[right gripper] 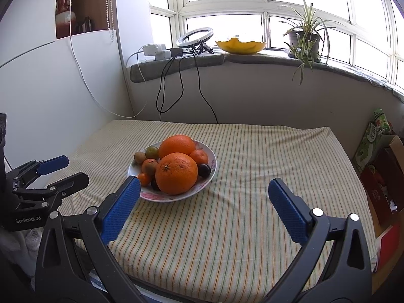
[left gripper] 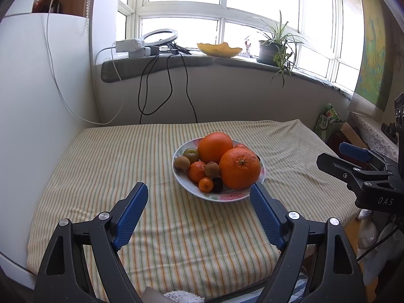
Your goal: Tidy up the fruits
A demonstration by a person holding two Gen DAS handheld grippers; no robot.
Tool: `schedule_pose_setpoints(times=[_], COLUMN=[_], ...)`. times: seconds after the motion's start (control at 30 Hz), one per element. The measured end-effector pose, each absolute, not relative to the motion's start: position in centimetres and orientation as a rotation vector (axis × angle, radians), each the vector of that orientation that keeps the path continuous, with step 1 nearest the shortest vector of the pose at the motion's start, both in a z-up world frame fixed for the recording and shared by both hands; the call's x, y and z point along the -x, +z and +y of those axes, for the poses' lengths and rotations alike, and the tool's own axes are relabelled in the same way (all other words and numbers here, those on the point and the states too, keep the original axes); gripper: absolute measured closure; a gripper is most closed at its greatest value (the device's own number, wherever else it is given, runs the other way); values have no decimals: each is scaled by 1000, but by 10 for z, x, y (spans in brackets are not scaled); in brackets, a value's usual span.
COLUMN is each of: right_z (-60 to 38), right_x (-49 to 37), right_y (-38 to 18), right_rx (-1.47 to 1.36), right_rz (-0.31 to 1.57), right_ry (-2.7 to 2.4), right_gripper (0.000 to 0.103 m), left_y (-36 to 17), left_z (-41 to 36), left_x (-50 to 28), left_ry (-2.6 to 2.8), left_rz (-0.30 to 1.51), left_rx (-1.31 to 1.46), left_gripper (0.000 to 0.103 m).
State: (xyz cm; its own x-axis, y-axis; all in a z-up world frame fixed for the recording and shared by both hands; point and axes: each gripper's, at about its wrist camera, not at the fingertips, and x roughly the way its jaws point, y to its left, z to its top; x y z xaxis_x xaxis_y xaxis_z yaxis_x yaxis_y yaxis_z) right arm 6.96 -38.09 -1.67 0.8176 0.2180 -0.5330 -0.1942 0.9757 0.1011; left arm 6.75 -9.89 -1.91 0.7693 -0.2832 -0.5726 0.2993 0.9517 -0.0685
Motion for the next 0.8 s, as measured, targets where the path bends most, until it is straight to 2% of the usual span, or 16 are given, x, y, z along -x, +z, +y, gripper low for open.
schedule_pose_setpoints(times=[0.8], right_z=[-379], right_x=[-73], right_y=[-26], right_rx=[-57], right_rz=[594], right_ry=[222], right_gripper=[0], left_y=[-22], left_z=[-99], left_x=[-70], left_ry=[-301], left_rz=[614], left_rx=[-32], left_gripper=[20])
